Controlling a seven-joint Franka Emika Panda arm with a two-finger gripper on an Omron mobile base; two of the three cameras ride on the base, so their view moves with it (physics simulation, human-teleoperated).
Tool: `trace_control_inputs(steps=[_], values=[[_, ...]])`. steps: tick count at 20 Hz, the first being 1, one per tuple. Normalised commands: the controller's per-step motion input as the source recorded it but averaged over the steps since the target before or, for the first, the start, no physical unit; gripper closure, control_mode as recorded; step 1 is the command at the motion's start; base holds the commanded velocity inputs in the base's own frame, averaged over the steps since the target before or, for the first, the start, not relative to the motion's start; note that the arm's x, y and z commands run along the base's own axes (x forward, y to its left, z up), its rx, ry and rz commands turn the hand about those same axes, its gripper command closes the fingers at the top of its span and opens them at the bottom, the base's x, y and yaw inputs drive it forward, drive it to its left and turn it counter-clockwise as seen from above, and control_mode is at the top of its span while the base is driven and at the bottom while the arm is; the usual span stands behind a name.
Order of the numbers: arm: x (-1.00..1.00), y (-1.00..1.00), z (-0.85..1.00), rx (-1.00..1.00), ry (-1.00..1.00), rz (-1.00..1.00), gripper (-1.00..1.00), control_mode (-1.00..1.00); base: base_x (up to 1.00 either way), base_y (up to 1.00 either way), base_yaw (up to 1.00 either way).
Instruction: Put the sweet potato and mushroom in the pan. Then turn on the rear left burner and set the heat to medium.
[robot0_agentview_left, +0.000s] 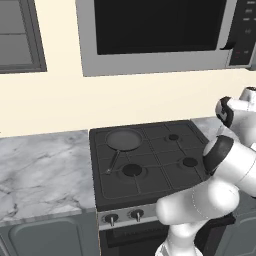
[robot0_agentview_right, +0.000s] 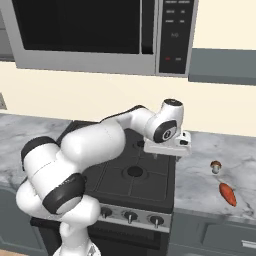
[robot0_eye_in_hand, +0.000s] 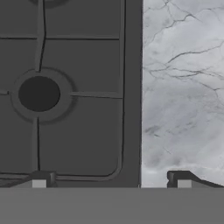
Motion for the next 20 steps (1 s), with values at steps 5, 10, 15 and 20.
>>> trace_control_inputs(steps=[5, 10, 15, 20], values=[[-0.35, -0.56, -0.24, 0.01, -0.06, -0.08, -1.0, -1.0, 0.0, 0.0, 0.0], [-0.23, -0.29, -0.51, 0.0, -0.15, -0.01, -1.0, -1.0, 0.0, 0.0, 0.0], [0.0, -0.16, -0.03, -0.01, -0.02, 0.0, -1.0, -1.0, 0.0, 0.0, 0.0], [0.0, -0.4, 0.0, -0.03, 0.01, 0.0, -1.0, -1.0, 0.0, 0.0, 0.0]])
